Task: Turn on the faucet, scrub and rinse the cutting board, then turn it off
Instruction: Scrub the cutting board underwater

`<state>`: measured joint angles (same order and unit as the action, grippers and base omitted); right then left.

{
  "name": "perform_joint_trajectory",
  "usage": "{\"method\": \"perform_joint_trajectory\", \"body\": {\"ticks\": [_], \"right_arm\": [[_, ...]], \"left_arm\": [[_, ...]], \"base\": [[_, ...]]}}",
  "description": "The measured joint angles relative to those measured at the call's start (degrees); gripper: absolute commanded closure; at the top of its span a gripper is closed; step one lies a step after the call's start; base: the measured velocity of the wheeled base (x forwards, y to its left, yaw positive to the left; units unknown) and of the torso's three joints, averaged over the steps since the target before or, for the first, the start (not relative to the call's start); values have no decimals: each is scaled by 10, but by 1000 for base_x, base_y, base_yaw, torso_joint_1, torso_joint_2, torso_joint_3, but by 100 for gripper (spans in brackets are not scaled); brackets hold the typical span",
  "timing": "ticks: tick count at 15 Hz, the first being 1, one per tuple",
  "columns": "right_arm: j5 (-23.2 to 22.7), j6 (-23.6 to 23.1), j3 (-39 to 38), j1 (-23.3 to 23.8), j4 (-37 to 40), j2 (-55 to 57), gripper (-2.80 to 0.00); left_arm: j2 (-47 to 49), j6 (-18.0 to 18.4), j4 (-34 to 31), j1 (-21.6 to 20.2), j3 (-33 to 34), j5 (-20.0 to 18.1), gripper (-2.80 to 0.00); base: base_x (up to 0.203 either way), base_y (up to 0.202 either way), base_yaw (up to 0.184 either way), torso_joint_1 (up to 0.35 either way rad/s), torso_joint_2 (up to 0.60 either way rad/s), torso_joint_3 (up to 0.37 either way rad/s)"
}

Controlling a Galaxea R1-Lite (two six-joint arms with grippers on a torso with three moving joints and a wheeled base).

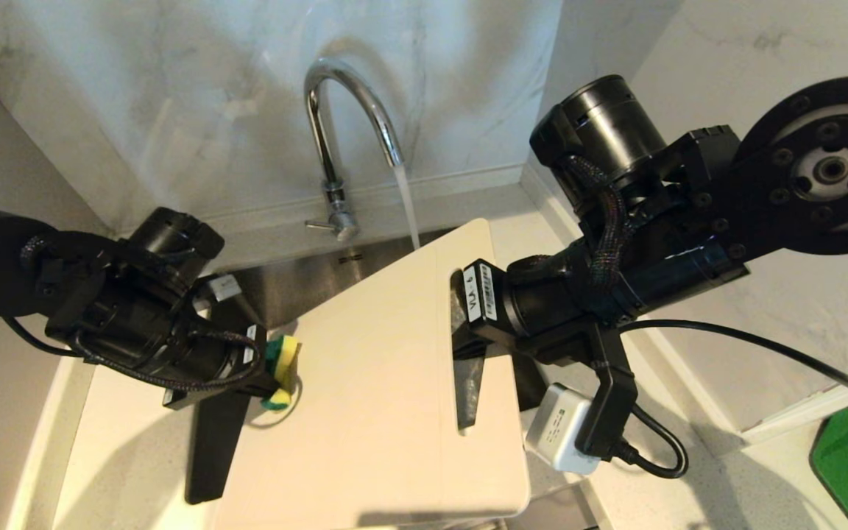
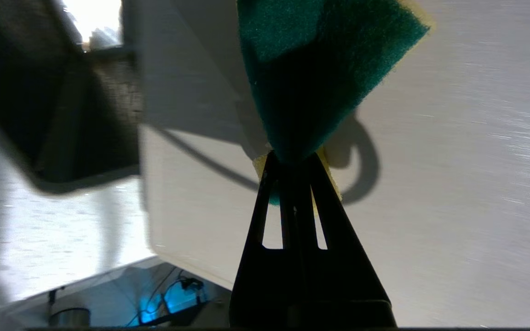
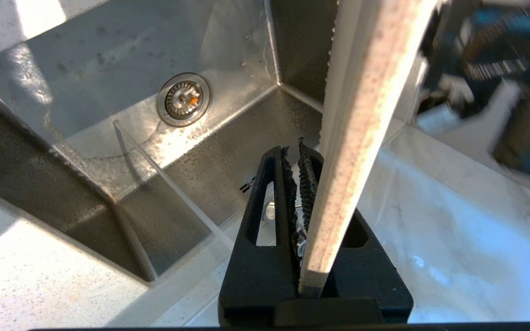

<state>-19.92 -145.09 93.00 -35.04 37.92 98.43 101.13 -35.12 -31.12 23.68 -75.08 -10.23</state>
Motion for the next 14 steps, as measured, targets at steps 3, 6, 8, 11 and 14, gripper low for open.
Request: {"method": "perform_joint_trajectory", "body": {"ticks": [3,6,8,11,14], "right_arm": [[0,2,-1,0,-1,0,0],[0,3,-1,0,-1,-1,0],[0,3,-3,0,-1,-1,0],[0,3,-3,0,-1,-2,0],[0,4,-7,0,-2,-2,0]], "left_arm": [[-1,46,36,-62,61,-2,0],[-1,96,64,-134,110,-16,0],[-7,107,67,-169,119,-49,0],[-35,108,64,-188,105,-73,0],[-72,98,22,-192,41,-97,0]], "base": [[0,0,0,0,0,0],[0,0,0,0,0,0],[0,0,0,0,0,0],[0,0,0,0,0,0],[0,0,0,0,0,0]]}}
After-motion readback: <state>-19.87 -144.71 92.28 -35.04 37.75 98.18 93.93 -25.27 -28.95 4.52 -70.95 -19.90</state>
